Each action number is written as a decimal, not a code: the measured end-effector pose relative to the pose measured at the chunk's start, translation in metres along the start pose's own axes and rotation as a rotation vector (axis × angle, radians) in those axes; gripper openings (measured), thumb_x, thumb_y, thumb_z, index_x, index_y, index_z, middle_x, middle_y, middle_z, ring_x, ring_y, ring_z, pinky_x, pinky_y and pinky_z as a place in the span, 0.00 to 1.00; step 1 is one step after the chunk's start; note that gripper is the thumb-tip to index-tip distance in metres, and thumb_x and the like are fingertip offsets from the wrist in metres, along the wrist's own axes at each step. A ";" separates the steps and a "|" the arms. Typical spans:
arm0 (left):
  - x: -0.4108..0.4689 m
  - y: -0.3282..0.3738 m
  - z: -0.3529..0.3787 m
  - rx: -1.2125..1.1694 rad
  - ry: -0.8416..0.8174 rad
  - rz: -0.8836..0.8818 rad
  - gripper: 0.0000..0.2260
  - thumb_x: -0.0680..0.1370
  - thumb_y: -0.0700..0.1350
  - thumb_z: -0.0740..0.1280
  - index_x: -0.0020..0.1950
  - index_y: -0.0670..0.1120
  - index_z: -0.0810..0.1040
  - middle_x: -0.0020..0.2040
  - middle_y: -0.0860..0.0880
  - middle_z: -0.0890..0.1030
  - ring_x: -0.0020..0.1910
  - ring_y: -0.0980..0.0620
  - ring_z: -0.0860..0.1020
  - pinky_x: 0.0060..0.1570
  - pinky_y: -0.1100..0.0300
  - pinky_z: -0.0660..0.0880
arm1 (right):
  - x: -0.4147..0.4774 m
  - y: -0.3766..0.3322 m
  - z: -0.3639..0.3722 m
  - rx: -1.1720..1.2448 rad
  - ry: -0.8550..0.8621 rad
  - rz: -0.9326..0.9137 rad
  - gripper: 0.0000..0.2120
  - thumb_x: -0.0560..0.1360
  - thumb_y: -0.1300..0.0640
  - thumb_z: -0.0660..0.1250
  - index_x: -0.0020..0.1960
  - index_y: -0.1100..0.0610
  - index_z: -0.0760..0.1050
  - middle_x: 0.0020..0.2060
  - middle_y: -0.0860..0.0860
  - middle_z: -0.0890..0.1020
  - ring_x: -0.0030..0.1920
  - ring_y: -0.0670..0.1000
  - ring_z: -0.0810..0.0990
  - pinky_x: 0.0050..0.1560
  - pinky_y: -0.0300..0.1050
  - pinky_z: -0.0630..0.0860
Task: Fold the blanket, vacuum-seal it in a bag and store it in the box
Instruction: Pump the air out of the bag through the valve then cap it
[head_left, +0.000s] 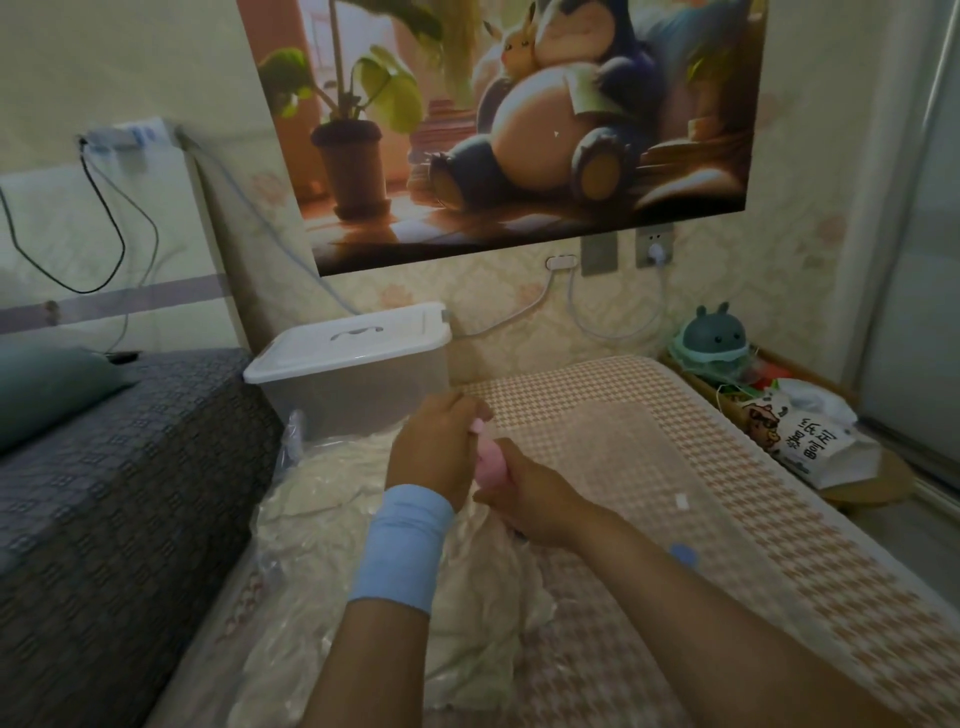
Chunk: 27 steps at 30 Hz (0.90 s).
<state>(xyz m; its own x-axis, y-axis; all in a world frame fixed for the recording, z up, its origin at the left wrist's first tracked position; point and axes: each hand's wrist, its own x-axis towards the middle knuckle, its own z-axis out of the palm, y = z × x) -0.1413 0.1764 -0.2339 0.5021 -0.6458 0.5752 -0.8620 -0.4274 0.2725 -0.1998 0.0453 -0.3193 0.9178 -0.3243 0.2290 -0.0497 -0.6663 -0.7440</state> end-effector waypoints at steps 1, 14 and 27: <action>0.004 0.002 -0.011 -0.002 0.084 0.043 0.15 0.71 0.45 0.56 0.47 0.46 0.82 0.45 0.45 0.79 0.46 0.43 0.77 0.44 0.52 0.75 | 0.000 -0.001 -0.003 -0.003 0.001 -0.017 0.21 0.77 0.50 0.69 0.66 0.47 0.66 0.42 0.41 0.78 0.38 0.45 0.76 0.42 0.41 0.70; -0.006 0.003 0.019 -0.153 0.045 0.013 0.15 0.74 0.44 0.59 0.52 0.41 0.82 0.51 0.42 0.81 0.53 0.42 0.78 0.57 0.62 0.69 | -0.001 0.002 0.000 0.017 -0.012 0.036 0.20 0.77 0.47 0.67 0.65 0.43 0.64 0.40 0.43 0.78 0.33 0.42 0.74 0.33 0.39 0.68; 0.014 0.031 -0.077 0.027 0.525 0.277 0.07 0.77 0.38 0.65 0.52 0.42 0.82 0.47 0.46 0.83 0.46 0.48 0.77 0.49 0.55 0.72 | -0.005 0.009 -0.009 0.012 -0.021 -0.016 0.24 0.77 0.50 0.70 0.68 0.45 0.64 0.55 0.48 0.79 0.54 0.53 0.79 0.53 0.47 0.74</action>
<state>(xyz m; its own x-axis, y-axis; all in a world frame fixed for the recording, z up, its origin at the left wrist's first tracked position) -0.1665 0.2024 -0.1583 0.1506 -0.3388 0.9287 -0.9506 -0.3076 0.0420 -0.2086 0.0346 -0.3216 0.9266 -0.2990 0.2279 -0.0301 -0.6634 -0.7477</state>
